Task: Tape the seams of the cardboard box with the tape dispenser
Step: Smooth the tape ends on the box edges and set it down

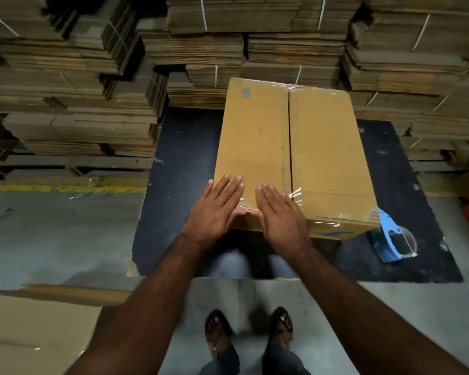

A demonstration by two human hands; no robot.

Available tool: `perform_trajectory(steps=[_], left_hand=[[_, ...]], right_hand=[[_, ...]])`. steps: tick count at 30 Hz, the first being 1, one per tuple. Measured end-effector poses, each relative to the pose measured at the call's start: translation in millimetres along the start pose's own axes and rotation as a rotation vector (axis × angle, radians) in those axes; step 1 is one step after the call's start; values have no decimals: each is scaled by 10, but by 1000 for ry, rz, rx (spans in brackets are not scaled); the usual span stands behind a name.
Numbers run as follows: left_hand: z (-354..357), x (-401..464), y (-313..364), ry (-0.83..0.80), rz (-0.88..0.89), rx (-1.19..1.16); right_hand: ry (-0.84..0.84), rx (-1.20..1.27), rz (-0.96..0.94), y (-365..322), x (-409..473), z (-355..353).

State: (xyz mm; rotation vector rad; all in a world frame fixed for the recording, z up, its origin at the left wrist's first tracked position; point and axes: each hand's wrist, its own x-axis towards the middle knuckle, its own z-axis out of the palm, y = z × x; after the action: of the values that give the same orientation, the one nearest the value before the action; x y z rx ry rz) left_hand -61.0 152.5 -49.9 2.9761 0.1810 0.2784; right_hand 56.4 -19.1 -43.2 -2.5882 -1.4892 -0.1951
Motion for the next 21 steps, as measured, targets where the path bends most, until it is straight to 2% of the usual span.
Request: perform_trajectory(steps=[5, 8, 10, 13, 15, 18, 21], left_hand=[[-27, 2, -5, -32, 151, -5], [-82, 103, 176, -34, 86, -35], [-52, 119, 216, 5, 55, -23], [13, 101, 148, 74, 163, -6], [-6, 88, 129, 41, 220, -27], [-78, 112, 193, -78, 203, -61], [-68, 111, 275, -52, 146, -135]], right_hand=[[-20, -19, -137, 120, -17, -37], [21, 56, -71, 174, 0, -99], [70, 16, -50, 201, -42, -65], [97, -23, -112, 233, -74, 10], [78, -23, -141, 248, -103, 12], [42, -2, -178, 290, -133, -46], [36, 36, -115, 328, -144, -106]])
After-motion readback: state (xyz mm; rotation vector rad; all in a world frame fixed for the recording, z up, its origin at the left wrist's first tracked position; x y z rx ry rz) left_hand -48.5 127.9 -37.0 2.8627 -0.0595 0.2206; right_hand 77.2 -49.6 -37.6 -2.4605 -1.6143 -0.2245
